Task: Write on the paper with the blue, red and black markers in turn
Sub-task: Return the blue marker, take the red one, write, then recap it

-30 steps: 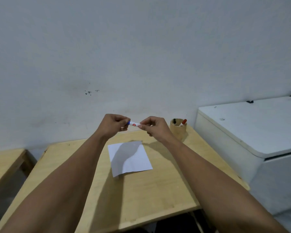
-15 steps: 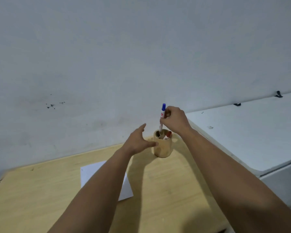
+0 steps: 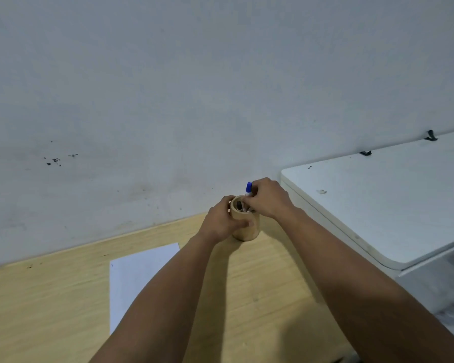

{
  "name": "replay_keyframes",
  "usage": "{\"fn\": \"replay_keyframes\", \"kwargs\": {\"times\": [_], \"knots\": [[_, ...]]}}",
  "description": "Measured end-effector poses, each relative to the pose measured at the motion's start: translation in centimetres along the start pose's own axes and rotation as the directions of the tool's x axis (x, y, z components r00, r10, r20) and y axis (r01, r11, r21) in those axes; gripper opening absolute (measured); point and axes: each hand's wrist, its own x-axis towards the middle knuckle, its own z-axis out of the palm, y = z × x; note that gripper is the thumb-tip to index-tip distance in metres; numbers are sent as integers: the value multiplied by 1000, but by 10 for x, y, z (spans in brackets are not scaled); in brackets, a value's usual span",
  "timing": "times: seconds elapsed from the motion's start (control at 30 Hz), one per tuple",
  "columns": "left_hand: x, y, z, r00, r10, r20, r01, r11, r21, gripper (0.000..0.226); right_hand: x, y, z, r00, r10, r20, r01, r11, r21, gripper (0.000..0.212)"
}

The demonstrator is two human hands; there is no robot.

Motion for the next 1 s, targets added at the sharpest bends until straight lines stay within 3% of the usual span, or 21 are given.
{"fn": "replay_keyframes", "kwargs": {"times": [0.03, 0.13, 0.4, 0.53, 0.63, 0.73, 0.8, 0.87, 1.0], "knots": [[-1, 0, 0, 1000, 0, 1, 0, 1000, 0, 74, -2, 2, 1, 1000, -3, 14, 3, 1000, 1, 11], [-2, 2, 0, 1000, -5, -4, 4, 1000, -15, 73, -7, 6, -3, 999, 20, 34, -21, 999, 41, 44], [-3, 4, 3, 1000, -17, 7, 17, 999, 42, 77, -7, 12, -6, 997, 10, 71, -15, 997, 70, 30], [-11, 12, -9, 998, -46, 52, 37, 987, 157, 100, -6, -1, -27, 985, 51, -167, 9, 940, 342, 24], [-23, 21, -30, 999, -35, -8, 36, 985, 166, 84, -8, -25, -51, 952, 35, -303, 126, 860, 494, 21], [-39, 32, -62, 988, 22, -152, 5, 985, 170, 59, -18, -55, -60, 943, -41, -331, 243, 764, 598, 16], [-52, 36, -85, 974, 38, -222, -11, 992, 123, 46, -27, -73, -51, 961, -89, -261, 251, 673, 696, 11], [-68, 37, -109, 961, 36, -274, -18, 997, 70, 41, -38, -87, -31, 986, -120, -116, 165, 623, 764, 13], [-107, 25, -156, 916, 13, -401, 17, 997, 69, 60, -63, -111, 18, 957, -237, 167, 59, 723, 689, 20]]}}
